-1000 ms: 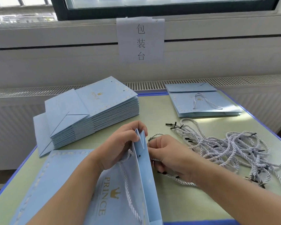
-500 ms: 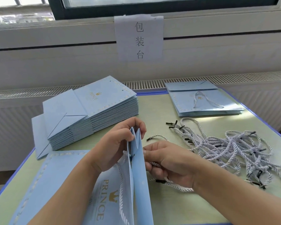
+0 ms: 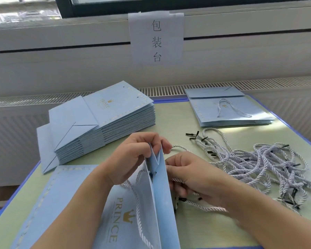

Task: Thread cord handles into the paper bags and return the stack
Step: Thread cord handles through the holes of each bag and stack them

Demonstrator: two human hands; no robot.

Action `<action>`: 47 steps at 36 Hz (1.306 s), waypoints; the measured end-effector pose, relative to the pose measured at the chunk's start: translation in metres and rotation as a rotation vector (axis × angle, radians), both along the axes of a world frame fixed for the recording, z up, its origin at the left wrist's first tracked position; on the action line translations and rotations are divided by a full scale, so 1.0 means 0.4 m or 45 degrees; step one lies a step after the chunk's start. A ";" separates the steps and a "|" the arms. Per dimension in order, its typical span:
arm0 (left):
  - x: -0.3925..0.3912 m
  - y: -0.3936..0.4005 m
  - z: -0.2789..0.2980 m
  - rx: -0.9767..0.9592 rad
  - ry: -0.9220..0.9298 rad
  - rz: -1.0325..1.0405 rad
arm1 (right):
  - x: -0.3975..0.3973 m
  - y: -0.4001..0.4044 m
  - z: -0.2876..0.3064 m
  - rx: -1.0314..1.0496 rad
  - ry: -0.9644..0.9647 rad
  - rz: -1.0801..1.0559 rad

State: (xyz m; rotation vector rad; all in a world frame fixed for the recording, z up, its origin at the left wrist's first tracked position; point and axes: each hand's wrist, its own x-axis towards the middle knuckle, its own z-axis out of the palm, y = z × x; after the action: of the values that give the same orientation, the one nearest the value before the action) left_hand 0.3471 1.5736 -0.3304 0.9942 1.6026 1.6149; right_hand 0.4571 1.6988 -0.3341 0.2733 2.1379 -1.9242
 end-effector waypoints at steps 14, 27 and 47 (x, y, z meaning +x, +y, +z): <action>-0.019 -0.010 -0.019 -0.035 0.031 0.081 | 0.007 -0.031 -0.015 -0.178 0.149 -0.072; -0.017 0.005 -0.024 -0.053 -0.077 0.101 | 0.040 -0.046 0.000 0.733 0.575 -0.169; -0.014 0.007 -0.029 -0.070 -0.139 0.151 | 0.011 -0.035 -0.014 0.369 0.496 -0.268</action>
State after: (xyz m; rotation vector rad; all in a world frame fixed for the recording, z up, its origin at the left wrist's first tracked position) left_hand 0.3417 1.5765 -0.3420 0.7822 1.6489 1.6650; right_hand 0.4614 1.6847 -0.3397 0.1945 2.7498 -1.8964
